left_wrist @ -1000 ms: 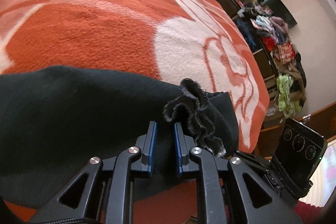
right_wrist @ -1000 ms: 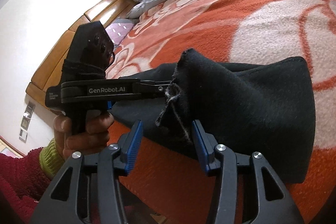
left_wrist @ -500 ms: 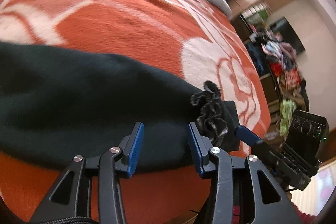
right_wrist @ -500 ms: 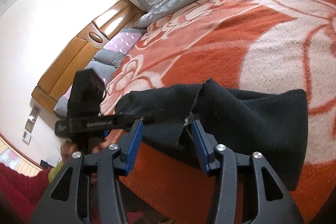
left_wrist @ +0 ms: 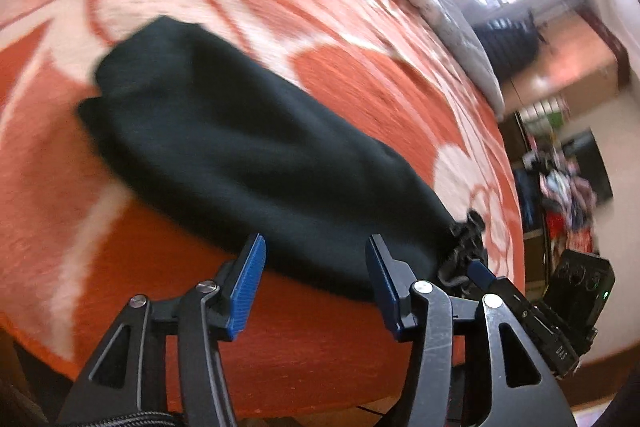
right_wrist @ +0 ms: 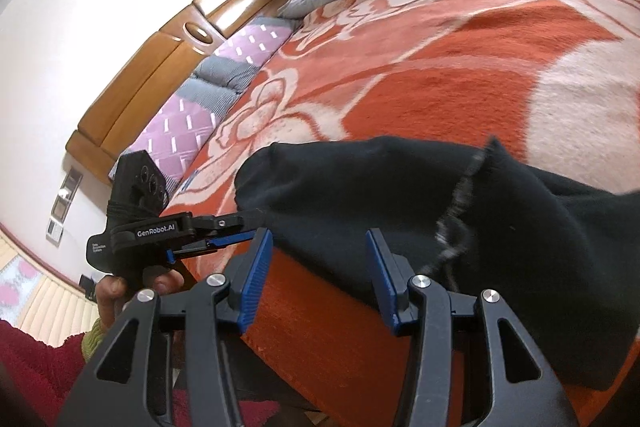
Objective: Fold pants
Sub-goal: 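Grasp the bundle end with the left gripper while the right gripper grasps beside it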
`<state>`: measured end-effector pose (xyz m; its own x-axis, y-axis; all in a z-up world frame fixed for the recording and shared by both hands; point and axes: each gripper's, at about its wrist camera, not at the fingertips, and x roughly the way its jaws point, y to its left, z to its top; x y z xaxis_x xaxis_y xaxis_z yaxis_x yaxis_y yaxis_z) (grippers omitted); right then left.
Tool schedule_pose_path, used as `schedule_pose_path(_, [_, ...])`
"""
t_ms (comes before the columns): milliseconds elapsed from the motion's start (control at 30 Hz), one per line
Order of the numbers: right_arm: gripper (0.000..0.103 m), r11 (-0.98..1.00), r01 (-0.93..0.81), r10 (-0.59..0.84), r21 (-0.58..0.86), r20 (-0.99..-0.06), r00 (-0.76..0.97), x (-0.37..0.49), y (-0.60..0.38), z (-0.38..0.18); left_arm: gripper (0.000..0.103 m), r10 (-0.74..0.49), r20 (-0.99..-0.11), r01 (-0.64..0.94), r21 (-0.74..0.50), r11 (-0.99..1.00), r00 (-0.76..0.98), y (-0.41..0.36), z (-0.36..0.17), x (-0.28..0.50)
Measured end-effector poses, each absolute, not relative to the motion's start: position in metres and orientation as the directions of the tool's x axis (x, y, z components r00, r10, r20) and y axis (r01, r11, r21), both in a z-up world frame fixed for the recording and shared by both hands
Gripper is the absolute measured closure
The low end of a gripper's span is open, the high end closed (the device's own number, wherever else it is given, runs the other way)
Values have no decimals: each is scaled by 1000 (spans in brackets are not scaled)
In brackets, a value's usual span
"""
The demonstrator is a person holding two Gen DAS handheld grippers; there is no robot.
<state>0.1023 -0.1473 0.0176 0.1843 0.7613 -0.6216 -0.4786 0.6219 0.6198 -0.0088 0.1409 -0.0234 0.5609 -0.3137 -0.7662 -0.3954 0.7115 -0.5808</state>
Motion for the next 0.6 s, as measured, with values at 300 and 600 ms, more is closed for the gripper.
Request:
schedule_pose_path(300, [49, 582, -550, 764, 599, -634, 118, 121, -99, 19, 48, -233, -786, -553, -581, 597, 573, 199, -38, -38])
schedule_pose_path(600, [48, 552, -613, 737, 565, -675, 41, 160, -38, 20, 48, -189, -832, -651, -532, 542, 523, 234, -55, -36])
